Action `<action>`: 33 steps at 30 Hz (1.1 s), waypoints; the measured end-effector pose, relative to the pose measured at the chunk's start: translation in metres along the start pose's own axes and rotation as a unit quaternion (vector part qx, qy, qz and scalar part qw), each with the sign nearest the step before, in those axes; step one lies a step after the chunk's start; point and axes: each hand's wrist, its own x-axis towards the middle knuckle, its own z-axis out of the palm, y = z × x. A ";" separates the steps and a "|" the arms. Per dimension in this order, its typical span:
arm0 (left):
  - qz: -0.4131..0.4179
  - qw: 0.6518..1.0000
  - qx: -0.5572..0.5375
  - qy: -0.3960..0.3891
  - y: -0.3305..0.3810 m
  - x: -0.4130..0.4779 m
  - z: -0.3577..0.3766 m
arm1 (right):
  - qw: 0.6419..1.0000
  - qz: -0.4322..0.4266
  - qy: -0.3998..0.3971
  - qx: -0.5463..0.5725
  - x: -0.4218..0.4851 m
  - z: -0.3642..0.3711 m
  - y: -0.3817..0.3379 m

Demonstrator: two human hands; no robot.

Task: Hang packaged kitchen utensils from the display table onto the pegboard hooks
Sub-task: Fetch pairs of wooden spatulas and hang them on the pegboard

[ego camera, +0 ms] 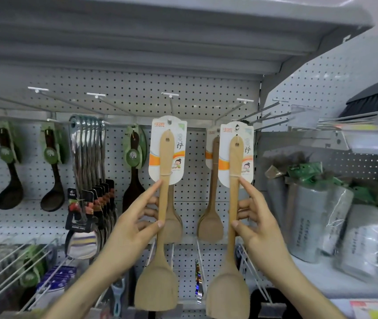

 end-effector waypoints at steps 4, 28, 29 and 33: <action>0.004 1.000 -0.005 -0.006 -0.006 0.006 0.001 | 1.000 -0.002 0.000 0.000 0.004 0.000 0.005; -0.020 0.999 0.032 0.029 -0.103 0.113 0.024 | 0.999 0.030 0.006 -0.032 0.114 0.054 0.102; -0.019 0.999 0.037 0.032 -0.107 0.116 0.025 | 0.999 0.028 0.005 -0.035 0.117 0.055 0.106; -0.014 0.998 0.043 0.034 -0.122 0.126 0.028 | 0.999 0.029 0.011 -0.044 0.126 0.060 0.121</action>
